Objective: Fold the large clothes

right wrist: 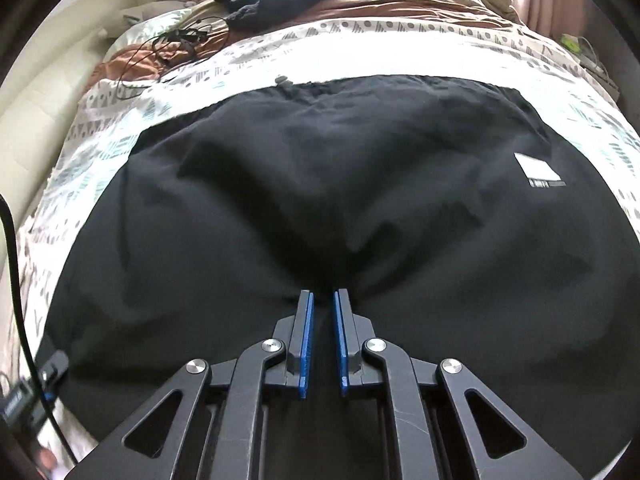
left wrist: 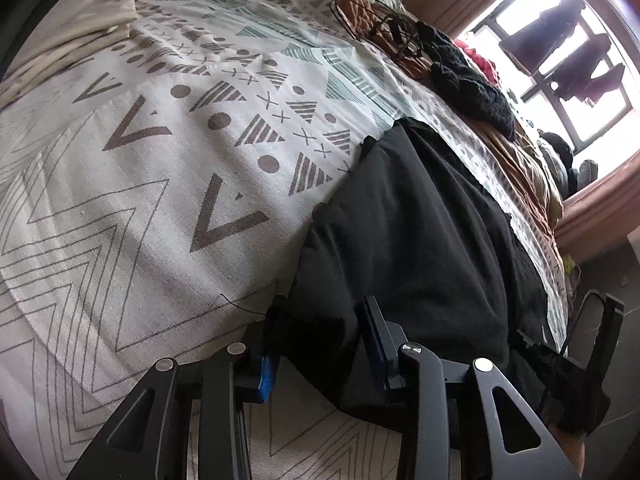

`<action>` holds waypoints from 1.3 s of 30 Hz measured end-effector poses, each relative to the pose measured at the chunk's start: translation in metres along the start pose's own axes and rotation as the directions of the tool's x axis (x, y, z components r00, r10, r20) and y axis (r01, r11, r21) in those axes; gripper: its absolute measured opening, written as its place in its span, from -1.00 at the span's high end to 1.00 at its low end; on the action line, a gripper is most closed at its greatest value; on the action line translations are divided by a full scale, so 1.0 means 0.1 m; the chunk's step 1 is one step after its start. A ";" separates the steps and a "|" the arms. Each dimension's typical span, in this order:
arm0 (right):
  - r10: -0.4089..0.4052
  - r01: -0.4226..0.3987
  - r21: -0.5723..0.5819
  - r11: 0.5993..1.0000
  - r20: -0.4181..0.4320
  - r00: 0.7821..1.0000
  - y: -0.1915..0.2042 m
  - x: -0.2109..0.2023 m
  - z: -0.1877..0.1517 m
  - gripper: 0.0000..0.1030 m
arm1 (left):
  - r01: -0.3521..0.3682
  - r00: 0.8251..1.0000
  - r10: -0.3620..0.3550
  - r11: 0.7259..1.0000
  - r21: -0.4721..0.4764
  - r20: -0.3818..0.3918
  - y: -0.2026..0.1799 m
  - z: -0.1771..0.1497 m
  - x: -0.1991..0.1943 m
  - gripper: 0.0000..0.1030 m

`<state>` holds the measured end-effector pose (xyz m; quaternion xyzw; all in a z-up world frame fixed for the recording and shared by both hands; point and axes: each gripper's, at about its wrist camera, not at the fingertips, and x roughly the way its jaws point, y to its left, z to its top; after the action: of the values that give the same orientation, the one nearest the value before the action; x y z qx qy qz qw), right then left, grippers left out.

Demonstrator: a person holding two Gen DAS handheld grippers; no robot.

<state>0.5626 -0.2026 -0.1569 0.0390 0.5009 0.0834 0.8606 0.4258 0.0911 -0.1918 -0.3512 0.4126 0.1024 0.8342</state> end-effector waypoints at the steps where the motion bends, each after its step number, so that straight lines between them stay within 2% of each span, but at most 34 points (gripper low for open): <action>1: 0.002 -0.002 0.009 1.000 -0.005 1.000 -0.01 0.03 0.06 0.81 | -0.006 1.000 0.006 1.000 0.001 0.004 -0.01 -0.01 0.00 0.26; 11: 0.039 -0.037 0.066 0.997 -0.025 0.999 -0.16 0.32 0.56 0.81 | -0.041 0.999 0.041 0.999 0.006 0.014 -0.05 -0.02 0.00 0.26; 18: 0.115 -0.110 0.124 0.986 -0.031 0.993 -0.31 0.55 0.85 0.81 | -0.033 0.999 0.033 0.999 -0.011 0.003 -0.03 0.00 0.01 0.26; 21: 0.125 -0.122 0.114 0.986 -0.023 0.992 -0.30 0.65 0.98 0.81 | -0.036 0.999 0.036 0.999 -0.008 0.003 -0.04 0.00 0.01 0.26; 30: 0.177 -0.176 0.135 0.975 0.007 0.984 -0.33 0.77 1.14 0.81 | -0.046 0.999 0.046 0.999 -0.010 0.008 -0.06 -0.01 0.02 0.26; 32: 0.197 -0.195 0.149 0.969 -0.003 0.980 -0.33 0.72 1.14 0.74 | -0.032 0.999 0.032 0.999 -0.026 0.004 -0.04 0.00 0.02 0.24; 34: 0.209 -0.205 0.155 0.966 -0.011 0.978 -0.33 0.64 1.13 0.65 | 0.018 1.000 -0.018 0.998 -0.055 -0.009 -0.02 0.01 0.02 -0.05; 37: 0.205 -0.205 0.116 0.972 0.009 0.979 -0.26 0.39 1.07 0.03 | 0.087 0.996 -0.088 0.993 -0.078 -0.013 -0.02 -0.02 -0.02 -0.14; 39: 0.193 -0.195 0.085 0.977 0.021 0.981 -0.22 0.22 0.99 -0.01 | 0.111 0.993 -0.113 0.989 -0.102 -0.016 0.01 -0.03 -0.04 -0.14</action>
<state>0.6612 -0.2183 -0.1300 0.1256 0.4923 0.1449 0.8491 0.4212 0.0900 -0.1903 -0.4167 0.3957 0.0724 0.8152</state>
